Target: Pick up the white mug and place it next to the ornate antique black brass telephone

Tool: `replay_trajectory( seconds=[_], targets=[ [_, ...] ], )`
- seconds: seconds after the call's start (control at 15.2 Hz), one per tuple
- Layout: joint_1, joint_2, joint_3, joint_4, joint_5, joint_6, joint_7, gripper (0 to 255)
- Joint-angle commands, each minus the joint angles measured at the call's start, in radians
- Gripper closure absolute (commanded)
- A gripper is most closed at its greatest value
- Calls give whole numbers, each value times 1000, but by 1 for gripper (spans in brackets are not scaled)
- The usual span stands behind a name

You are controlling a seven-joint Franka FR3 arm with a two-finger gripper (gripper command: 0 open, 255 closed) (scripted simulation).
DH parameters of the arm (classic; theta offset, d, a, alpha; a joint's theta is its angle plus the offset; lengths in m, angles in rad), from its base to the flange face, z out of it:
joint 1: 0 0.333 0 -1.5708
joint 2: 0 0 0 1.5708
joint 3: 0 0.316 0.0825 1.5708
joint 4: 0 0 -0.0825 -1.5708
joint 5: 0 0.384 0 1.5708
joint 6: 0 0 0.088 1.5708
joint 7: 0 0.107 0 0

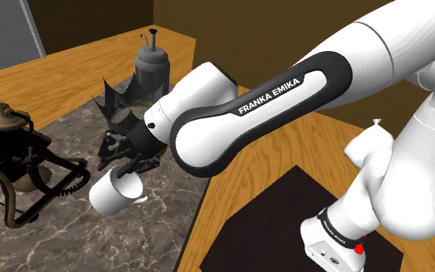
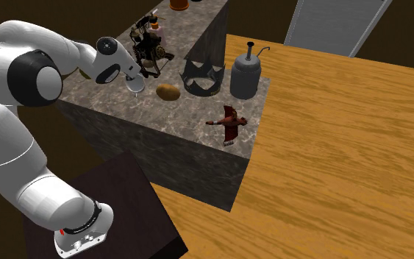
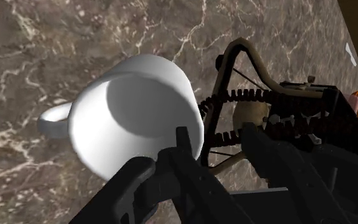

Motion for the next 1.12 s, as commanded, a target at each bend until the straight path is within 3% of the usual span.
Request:
replay_trajectory(
  seconds=[0.0,0.26,0.53,1.06],
  targets=[
    [0,0,0,0,0,0,0,0],
    [0,0,0,0,0,0,0,0],
    [-50,-157,21,-76,68,-90,-35,0],
    [-48,-157,20,-76,68,-90,-35,0]
  ],
)
